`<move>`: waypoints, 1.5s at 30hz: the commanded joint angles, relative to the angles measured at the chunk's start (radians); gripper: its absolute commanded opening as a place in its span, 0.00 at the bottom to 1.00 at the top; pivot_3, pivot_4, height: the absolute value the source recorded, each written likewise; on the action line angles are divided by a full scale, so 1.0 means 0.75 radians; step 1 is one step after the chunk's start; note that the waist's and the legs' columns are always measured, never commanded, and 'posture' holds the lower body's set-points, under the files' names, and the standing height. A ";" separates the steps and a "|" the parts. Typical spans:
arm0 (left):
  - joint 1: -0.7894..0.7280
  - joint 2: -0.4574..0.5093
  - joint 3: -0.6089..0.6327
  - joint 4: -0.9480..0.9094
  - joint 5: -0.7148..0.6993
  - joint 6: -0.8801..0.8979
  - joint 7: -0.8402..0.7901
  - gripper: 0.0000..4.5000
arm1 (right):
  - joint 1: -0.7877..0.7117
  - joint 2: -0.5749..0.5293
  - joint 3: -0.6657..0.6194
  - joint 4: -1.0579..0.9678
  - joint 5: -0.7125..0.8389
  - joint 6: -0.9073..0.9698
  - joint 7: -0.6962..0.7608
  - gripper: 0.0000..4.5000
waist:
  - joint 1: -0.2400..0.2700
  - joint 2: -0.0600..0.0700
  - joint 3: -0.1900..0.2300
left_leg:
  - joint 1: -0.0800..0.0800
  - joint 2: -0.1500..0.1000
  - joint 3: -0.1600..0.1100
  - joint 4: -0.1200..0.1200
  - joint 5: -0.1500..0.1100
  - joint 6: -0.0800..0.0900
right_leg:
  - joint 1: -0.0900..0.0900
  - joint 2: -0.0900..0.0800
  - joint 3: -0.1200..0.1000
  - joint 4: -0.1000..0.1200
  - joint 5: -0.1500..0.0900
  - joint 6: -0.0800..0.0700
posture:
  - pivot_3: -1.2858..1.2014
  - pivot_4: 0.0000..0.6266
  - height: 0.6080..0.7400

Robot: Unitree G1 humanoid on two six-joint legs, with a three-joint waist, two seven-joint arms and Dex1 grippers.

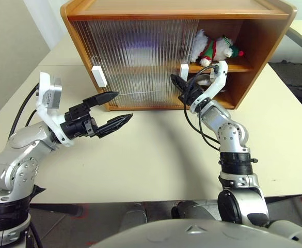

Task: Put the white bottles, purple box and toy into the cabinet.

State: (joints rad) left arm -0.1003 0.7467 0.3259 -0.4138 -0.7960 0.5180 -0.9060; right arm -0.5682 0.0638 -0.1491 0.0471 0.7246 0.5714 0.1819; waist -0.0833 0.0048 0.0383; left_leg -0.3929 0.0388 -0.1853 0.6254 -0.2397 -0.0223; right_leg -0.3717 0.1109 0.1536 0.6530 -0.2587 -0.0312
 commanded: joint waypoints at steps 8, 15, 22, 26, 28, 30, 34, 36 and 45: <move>0.003 -0.001 -0.030 0.018 0.005 -0.002 -0.038 1.00 | 0.020 -0.138 -0.052 0.002 -0.157 -0.162 0.022 0.00 | 0.003 0.000 0.001 | 0.000 0.000 0.000 0.000 0.000 0.000 | 0.000 0.000 0.000 0.000 0.000 -0.001 | 0.46 0.13 1.00; -0.011 0.004 -0.037 0.066 0.020 -0.025 -0.081 1.00 | 0.055 -0.182 -0.089 -0.016 -0.178 -0.187 0.005 0.00 | 0.003 -0.003 0.002 | 0.000 -0.001 0.000 0.002 0.002 0.002 | 0.000 0.000 0.001 0.000 0.001 -0.009 | 0.46 0.11 1.00; -0.037 -0.025 -0.062 0.090 0.045 -0.061 -0.086 1.00 | 0.067 -0.224 -0.121 -0.009 -0.192 -0.210 -0.011 0.00 | 0.002 -0.003 0.002 | 0.000 -0.001 0.000 0.002 0.003 0.003 | 0.000 0.001 0.001 -0.001 0.003 -0.010 | 0.46 0.10 1.00; -0.020 -0.056 -0.074 0.079 0.056 -0.076 -0.075 1.00 | 0.070 -0.268 -0.155 -0.013 -0.196 -0.220 -0.022 0.00 | 0.003 -0.004 0.002 | 0.000 -0.001 0.001 0.002 0.004 0.004 | 0.001 0.001 0.002 -0.001 0.005 -0.005 | 0.46 0.09 1.00; -0.014 -0.056 -0.075 0.082 0.058 -0.078 -0.082 1.00 | 0.077 -0.292 -0.177 -0.018 -0.198 -0.228 -0.030 0.00 | 0.003 -0.004 0.001 | 0.000 -0.001 0.001 0.003 0.005 0.004 | 0.001 0.001 0.002 -0.002 0.008 0.001 | 0.46 0.09 1.00; -0.023 -0.048 -0.072 0.097 0.058 -0.078 -0.092 1.00 | 0.087 -0.312 -0.197 -0.021 -0.203 -0.235 -0.037 0.00 | 0.003 -0.004 0.001 | 0.000 -0.001 0.000 0.004 0.005 0.004 | 0.002 0.001 0.002 -0.003 0.006 0.001 | 0.46 0.09 1.00; -0.056 -0.034 -0.078 0.120 0.061 -0.072 -0.106 1.00 | 0.092 -0.345 -0.229 -0.001 -0.208 -0.256 -0.030 0.00 | -0.006 -0.004 0.001 | 0.000 -0.001 0.001 0.005 0.006 0.005 | 0.002 0.001 0.003 -0.003 0.003 0.005 | 0.45 0.09 1.00; -0.072 -0.031 -0.085 0.131 0.063 -0.071 -0.111 1.00 | 0.089 -0.359 -0.240 0.011 -0.209 -0.262 -0.020 0.00 | -0.012 -0.004 0.001 | 0.000 -0.001 0.001 0.004 0.006 0.005 | 0.001 0.001 0.003 -0.003 0.004 0.005 | 0.45 0.09 1.00; -0.076 -0.045 -0.088 0.156 0.080 -0.090 -0.123 1.00 | 0.057 -0.480 -0.306 0.112 -0.236 -0.316 0.003 0.00 | -0.027 -0.004 0.001 | -0.001 0.000 0.001 0.003 0.007 0.007 | 0.002 0.004 0.003 -0.003 0.007 0.018 | 0.45 0.09 1.00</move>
State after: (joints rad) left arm -0.1638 0.7102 0.2605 -0.3049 -0.7473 0.4601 -0.9923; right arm -0.5102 -0.2684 -0.3401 0.0987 0.5709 0.3541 0.2036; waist -0.1039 0.0020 0.0393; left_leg -0.3941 0.0384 -0.1845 0.6282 -0.2347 -0.0172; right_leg -0.3703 0.1137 0.1559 0.6505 -0.2543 -0.0168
